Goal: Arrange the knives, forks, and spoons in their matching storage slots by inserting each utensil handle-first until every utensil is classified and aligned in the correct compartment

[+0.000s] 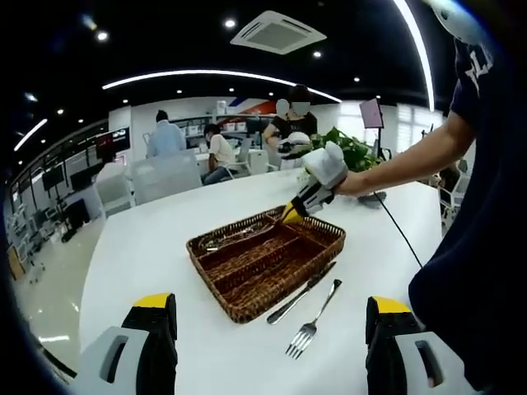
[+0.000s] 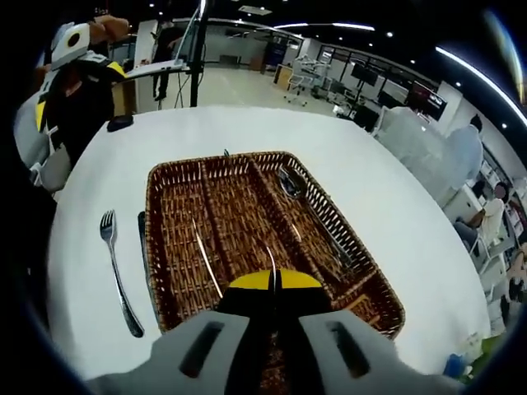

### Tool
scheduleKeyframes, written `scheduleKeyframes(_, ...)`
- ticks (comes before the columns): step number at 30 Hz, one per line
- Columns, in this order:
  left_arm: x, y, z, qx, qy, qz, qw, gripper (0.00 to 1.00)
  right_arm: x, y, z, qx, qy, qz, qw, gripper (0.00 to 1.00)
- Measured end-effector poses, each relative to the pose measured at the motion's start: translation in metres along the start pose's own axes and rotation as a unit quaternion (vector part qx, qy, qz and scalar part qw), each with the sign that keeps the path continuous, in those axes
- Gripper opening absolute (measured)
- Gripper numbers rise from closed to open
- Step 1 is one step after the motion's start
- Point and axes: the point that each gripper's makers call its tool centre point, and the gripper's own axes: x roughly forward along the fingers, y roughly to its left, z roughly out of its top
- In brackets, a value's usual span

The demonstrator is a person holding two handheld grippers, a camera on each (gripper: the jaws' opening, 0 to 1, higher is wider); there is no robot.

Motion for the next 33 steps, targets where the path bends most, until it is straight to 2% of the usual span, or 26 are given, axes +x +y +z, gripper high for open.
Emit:
scheduleKeyframes(8,0.007,0.004,0.012,0.004,-0.006,-0.006,1.0,1.0,0.021,-0.006,-0.009,-0.004,0.026,0.021,0.9994,0.0)
scheduleKeyframes(21,0.019,0.019,0.007,0.01,0.001,-0.014,0.9998,1.0,0.051,-0.017,-0.024,0.019,0.039,0.039,0.9983,0.0)
scheduleKeyframes(33,0.028,0.014,0.003,0.007,0.011,-0.029,0.9995,1.0,0.064,-0.015,-0.038,0.052,0.049,0.057,0.9959,0.0)
